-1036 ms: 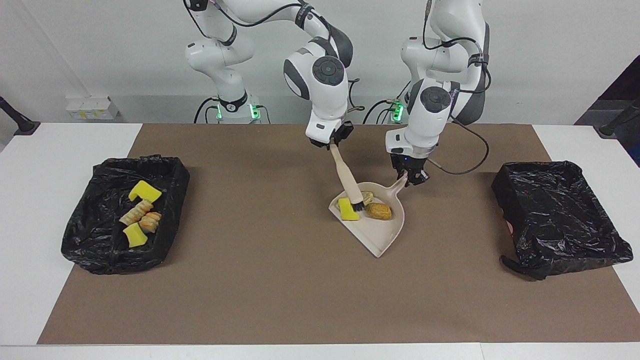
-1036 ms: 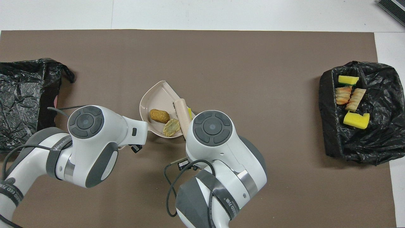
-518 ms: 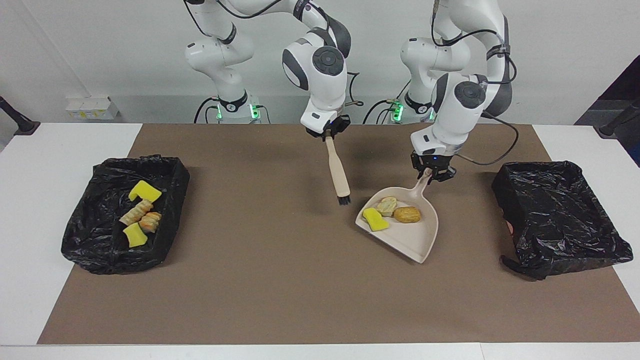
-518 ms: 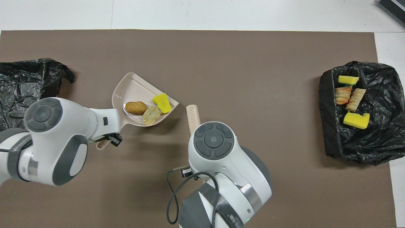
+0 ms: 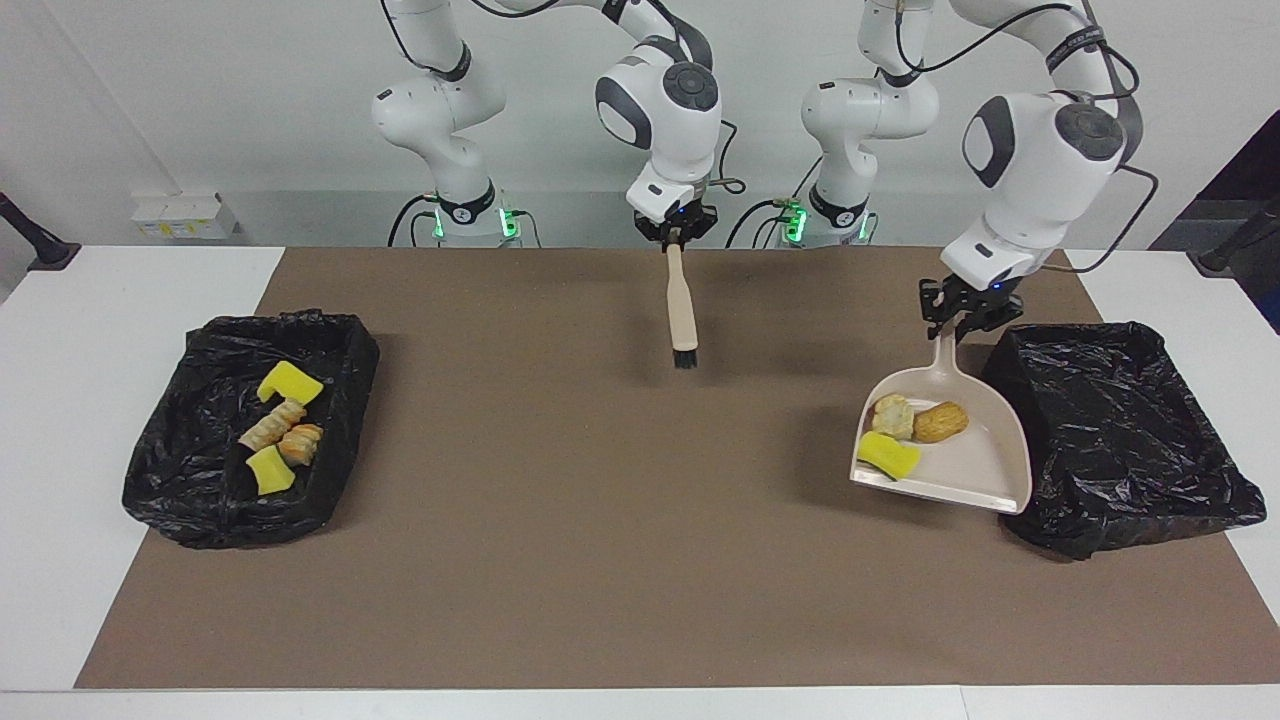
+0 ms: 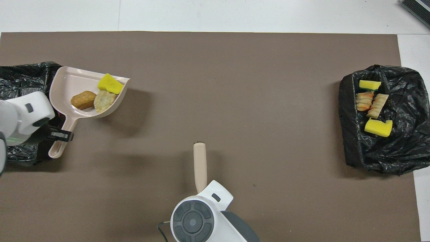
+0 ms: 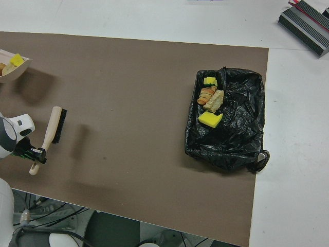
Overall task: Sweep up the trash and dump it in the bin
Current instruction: 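Carry the loaded dustpan with the left gripper to the black bag, then tip the dustpan into the black bag with the left gripper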
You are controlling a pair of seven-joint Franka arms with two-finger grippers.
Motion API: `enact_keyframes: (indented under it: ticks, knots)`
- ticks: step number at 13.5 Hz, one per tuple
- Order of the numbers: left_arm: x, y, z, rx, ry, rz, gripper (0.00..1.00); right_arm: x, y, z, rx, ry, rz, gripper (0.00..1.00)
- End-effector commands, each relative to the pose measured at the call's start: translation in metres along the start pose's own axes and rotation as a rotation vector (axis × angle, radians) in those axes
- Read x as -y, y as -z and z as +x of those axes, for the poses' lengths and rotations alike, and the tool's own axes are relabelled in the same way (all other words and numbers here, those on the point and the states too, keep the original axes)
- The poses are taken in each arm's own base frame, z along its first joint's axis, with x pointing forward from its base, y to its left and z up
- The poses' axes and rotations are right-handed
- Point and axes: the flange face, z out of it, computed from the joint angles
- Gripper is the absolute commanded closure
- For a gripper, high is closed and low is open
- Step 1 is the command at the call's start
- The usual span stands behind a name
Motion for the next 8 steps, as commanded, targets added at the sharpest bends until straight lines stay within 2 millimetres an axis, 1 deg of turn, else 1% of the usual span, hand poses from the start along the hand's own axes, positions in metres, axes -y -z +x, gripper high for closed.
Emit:
enact_keyframes:
  ticks: [1,2,3,4,5,6,8]
  knots:
    - [0.052,0.019,-0.010,0.021,-0.005,-0.016,1.00,0.017,-0.018,-0.009,0.012,-0.017,0.025,1.00]
    - [0.083,0.021,-0.025,0.035,-0.027,-0.019,1.00,0.027,-0.031,-0.016,0.020,-0.003,0.019,1.00]
    - [0.114,0.025,-0.039,0.032,-0.071,-0.019,1.00,0.032,-0.036,-0.017,0.019,0.001,0.023,1.00]
    - [0.145,0.031,-0.054,0.025,-0.119,-0.011,1.00,0.033,-0.042,-0.016,0.023,0.001,0.021,1.00]
    - [0.171,0.033,-0.065,0.056,-0.178,0.035,1.00,0.034,-0.047,-0.015,0.031,-0.007,0.015,1.00]
    - [0.190,0.037,-0.073,0.108,-0.222,0.111,1.00,0.036,-0.052,-0.019,0.034,-0.017,0.010,1.00]
    - [0.215,0.048,-0.080,0.216,-0.300,0.256,1.00,0.036,-0.057,-0.020,0.030,-0.026,0.012,1.00]
